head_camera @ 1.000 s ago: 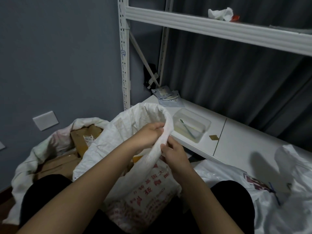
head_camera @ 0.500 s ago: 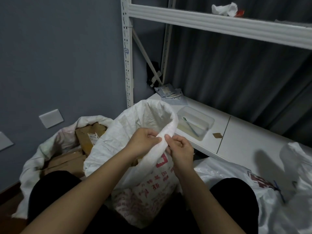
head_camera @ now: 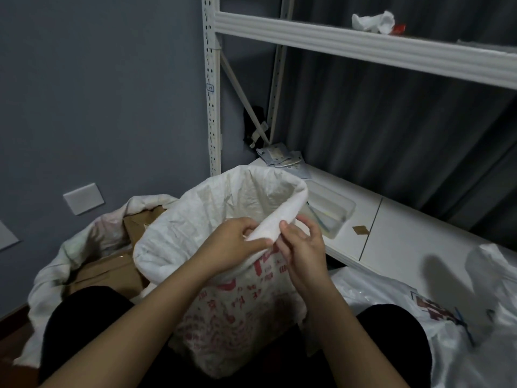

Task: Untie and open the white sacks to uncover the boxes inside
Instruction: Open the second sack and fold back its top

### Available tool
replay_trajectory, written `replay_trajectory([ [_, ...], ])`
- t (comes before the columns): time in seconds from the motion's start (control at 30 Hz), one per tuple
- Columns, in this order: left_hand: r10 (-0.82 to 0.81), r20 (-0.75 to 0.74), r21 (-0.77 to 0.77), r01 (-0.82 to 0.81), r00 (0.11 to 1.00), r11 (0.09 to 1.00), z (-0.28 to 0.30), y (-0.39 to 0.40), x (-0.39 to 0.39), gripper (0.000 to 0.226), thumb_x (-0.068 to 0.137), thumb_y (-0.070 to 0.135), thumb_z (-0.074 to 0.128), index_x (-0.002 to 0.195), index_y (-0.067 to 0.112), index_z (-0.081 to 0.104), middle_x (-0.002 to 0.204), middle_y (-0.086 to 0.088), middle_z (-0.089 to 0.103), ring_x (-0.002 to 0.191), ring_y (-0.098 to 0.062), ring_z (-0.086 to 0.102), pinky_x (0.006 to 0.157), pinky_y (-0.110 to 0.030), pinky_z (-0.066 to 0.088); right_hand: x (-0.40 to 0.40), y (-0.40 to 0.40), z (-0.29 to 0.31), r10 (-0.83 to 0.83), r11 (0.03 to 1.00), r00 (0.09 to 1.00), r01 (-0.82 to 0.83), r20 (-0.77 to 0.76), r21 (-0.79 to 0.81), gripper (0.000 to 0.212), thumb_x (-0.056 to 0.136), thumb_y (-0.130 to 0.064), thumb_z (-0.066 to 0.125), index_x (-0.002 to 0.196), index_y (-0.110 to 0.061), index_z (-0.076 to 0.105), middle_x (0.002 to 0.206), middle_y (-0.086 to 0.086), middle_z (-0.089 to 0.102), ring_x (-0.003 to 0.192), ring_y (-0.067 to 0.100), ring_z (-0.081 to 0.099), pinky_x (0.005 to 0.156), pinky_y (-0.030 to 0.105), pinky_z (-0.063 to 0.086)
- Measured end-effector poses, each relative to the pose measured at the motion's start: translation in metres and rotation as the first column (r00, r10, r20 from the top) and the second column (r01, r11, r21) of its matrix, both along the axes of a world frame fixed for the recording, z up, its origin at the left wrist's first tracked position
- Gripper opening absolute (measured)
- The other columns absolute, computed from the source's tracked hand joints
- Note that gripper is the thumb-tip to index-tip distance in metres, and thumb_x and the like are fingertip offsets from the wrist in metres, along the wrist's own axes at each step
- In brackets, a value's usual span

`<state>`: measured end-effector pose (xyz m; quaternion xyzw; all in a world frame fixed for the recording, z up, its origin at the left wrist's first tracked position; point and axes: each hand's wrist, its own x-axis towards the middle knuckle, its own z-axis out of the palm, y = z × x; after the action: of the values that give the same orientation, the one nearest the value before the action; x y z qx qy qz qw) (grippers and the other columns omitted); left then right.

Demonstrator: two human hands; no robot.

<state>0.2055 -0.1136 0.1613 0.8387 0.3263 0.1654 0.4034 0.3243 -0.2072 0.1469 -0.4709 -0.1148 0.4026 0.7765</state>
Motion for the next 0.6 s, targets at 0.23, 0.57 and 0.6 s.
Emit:
replay_trajectory([
  [0.23, -0.059, -0.059, 0.052, 0.063, 0.996, 0.997, -0.001, -0.001, 0.0, 0.022, 0.069, 0.031, 0.055, 0.078, 0.013, 0.064, 0.072, -0.004, 0.066, 0.067, -0.023, 0.062, 0.065, -0.05, 0.051, 0.036, -0.004, 0.004, 0.309, 0.951, -0.429, 0.157, 0.849, -0.267, 0.051, 0.08, -0.027, 0.06, 0.131, -0.03, 0.053, 0.143, 0.003, 0.037, 0.132, 0.024, 0.025, 0.11, 0.04, 0.02],
  [0.57, -0.014, -0.175, 0.45, 0.092, 0.985, 0.888, 0.039, 0.041, -0.015, 0.032, 0.086, 0.055, 0.056, 0.106, 0.032, 0.062, 0.09, 0.011, 0.066, 0.083, -0.01, 0.059, 0.067, -0.031, 0.047, 0.062, 0.037, 0.081, 0.507, 0.843, -0.066, -0.169, 0.859, -0.51, 0.005, 0.083, -0.022, 0.066, 0.084, -0.023, 0.062, 0.079, -0.005, 0.064, 0.074, 0.015, 0.059, 0.066, 0.035, 0.046],
  [0.6, 0.018, -0.226, 0.531, 0.108, 0.974, 0.84, 0.037, 0.046, -0.015, 0.029, 0.09, 0.052, 0.052, 0.108, 0.031, 0.062, 0.091, 0.009, 0.067, 0.084, -0.013, 0.059, 0.066, -0.03, 0.044, 0.062, 0.04, 0.076, 0.551, 0.812, -0.066, -0.187, 0.832, -0.552, 0.008, 0.083, -0.023, 0.067, 0.085, -0.024, 0.059, 0.081, -0.005, 0.062, 0.076, 0.016, 0.058, 0.069, 0.036, 0.047],
])
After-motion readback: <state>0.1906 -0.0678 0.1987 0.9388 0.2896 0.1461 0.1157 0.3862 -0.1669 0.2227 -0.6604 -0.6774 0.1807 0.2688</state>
